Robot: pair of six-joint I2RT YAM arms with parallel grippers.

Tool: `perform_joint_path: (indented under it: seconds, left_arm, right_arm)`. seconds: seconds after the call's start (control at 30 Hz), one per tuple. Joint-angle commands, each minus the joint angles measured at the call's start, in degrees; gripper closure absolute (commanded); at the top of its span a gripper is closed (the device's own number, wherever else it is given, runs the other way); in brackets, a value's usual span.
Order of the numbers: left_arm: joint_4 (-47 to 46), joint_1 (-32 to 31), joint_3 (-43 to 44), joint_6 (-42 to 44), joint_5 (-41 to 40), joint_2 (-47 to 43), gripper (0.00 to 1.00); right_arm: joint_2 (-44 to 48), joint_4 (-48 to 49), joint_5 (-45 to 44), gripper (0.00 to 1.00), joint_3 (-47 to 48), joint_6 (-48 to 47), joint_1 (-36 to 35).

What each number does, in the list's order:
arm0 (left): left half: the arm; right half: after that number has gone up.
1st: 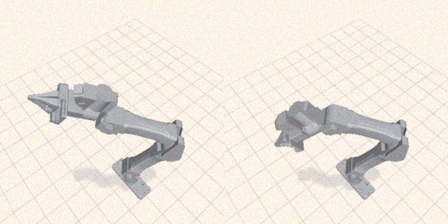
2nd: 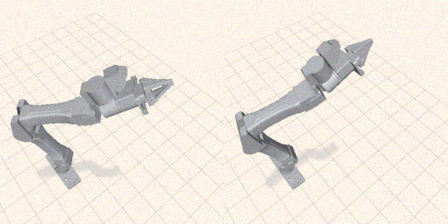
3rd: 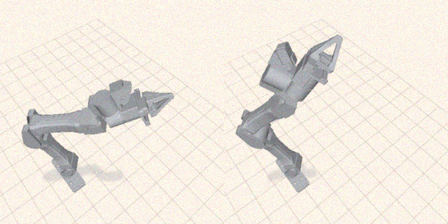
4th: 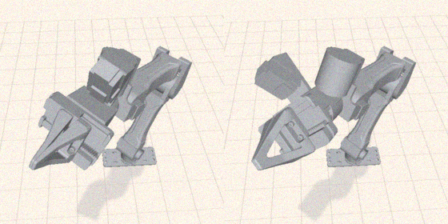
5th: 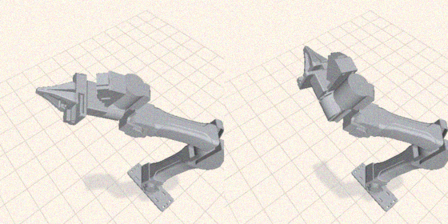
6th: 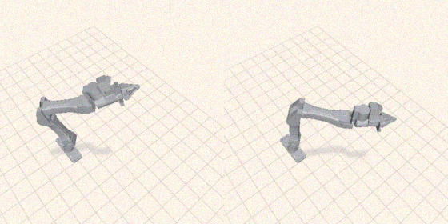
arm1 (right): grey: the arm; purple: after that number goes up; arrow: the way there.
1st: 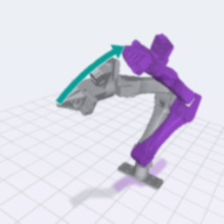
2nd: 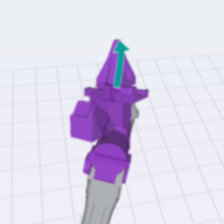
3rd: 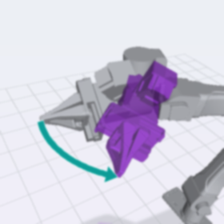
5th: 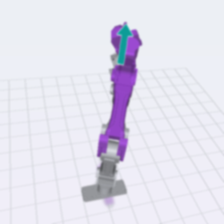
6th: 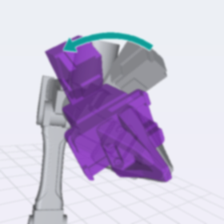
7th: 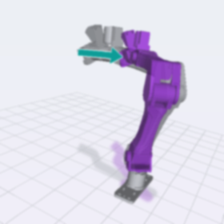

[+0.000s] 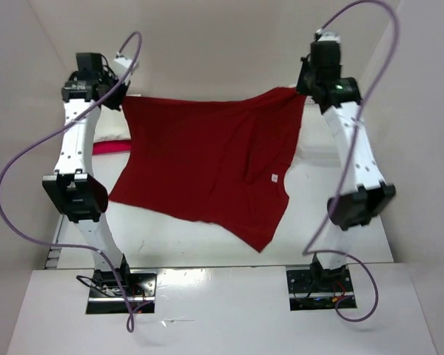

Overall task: Fold and stack the t-shirts
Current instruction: Flatten out the tshirt

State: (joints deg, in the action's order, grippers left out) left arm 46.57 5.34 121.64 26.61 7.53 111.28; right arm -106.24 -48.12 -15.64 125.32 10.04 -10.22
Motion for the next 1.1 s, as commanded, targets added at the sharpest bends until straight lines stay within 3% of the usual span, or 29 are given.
perform_joint_path:
  seconds: [0.0,0.07,0.1,0.13,0.23,0.3,0.47,0.67,0.7,0.8,0.9,1.07]
  left_arm:
    - [7.18,0.54,14.6,-0.16,5.2,-9.24,1.0]
    - [12.11,0.54,22.28,-0.16,7.14,-10.29,1.0]
    - [13.28,0.54,29.89,-0.76,8.11,-10.91,1.0]
    - [17.64,-1.02,43.63,-1.99,6.2,-11.7,1.0]
    - [18.91,-1.56,47.01,-3.5,6.18,-14.33,1.0]
    - [18.91,-1.56,45.36,-4.2,6.18,-18.01,1.0]
    - [18.38,-1.56,41.48,-4.81,5.65,-22.86,1.0]
    - [17.86,-1.56,38.85,-4.81,3.2,-24.18,1.0]
    - [17.86,-1.56,38.32,-4.81,2.5,-24.18,1.0]
    - [17.34,-1.56,37.01,-4.81,1.09,-23.05,1.0]
    - [16.72,-1.56,36.47,-4.81,0.47,-19.98,1.0]
    - [16.19,-0.96,34.29,-4.81,1.08,-13.73,1.0]
  right_arm:
    - [18.23,4.0,-6.23,1.0,2.81,-3.01,-1.47]
    - [23.34,4.0,-7.04,1.0,5.1,-4.24,-1.47]
    - [24.66,4.0,-7.82,1.0,6.68,-4.24,-1.47]
    - [30.42,4.52,-9.31,1.0,6.78,-5.29,-3.12]
    - [32.84,5.14,-12.2,1.0,5.21,-6.43,-6.28]
    - [35.91,6.19,-15.46,1.0,4.68,-8.45,-9.36]
    - [37.42,9.26,-38.21,1.0,7.74,-17.59,-27.11]
    - [35.22,26.65,-60.87,1.0,8.36,-36.82,-47.04]
    - [34.44,29.2,-61.44,1.0,7.49,-42.59,-48.83]
    - [33.9,37.91,-60.39,1.0,7.49,-48.17,-48.84]
    - [33.12,38.98,-58.46,1.0,6.96,-48.19,-48.84]
    - [25.92,36.87,-55.99,1.0,-1.73,-46.08,-48.84]
